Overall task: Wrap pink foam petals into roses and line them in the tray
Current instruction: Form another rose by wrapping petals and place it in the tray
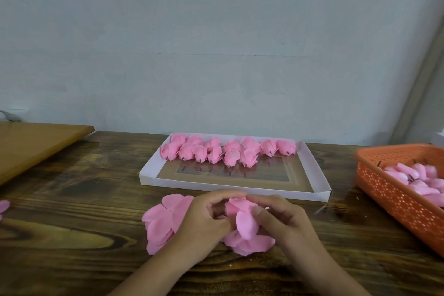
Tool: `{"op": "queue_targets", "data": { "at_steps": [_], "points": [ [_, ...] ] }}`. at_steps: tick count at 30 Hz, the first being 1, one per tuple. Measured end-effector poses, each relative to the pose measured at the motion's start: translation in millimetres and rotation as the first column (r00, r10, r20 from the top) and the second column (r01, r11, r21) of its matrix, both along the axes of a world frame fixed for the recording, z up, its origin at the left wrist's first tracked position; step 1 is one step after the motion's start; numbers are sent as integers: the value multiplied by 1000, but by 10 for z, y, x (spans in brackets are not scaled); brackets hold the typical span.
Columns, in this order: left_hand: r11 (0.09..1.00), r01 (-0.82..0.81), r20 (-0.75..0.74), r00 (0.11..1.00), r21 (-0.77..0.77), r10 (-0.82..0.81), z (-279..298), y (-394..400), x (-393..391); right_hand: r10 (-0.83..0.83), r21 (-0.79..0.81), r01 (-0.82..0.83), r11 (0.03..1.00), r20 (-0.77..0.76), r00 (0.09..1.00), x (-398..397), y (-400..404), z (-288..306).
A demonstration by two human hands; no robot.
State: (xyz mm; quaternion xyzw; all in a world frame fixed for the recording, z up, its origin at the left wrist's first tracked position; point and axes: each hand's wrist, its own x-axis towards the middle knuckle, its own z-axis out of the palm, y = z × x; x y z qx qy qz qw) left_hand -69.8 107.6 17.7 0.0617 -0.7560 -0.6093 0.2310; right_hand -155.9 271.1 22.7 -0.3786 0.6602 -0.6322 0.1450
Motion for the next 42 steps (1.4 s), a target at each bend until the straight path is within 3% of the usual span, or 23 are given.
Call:
{"op": "queue_targets", "data": {
  "at_steps": [10, 15, 17, 42],
  "points": [
    [997, 75, 27, 997, 0, -75, 24, 1, 13, -31, -49, 38, 998, 139, 990, 17, -6, 53],
    [998, 62, 5, 998, -26, -62, 46, 32, 17, 119, -57, -109, 992, 225, 967, -34, 18, 44],
    [997, 67, 12, 998, -26, -66, 35, 19, 9, 101, -71, -85, 994, 264, 959, -50, 27, 31],
    [996, 77, 31, 996, 38, -78, 6, 6, -7, 56, -84, -39, 996, 217, 974, 25, 8, 59]
  ]
}}
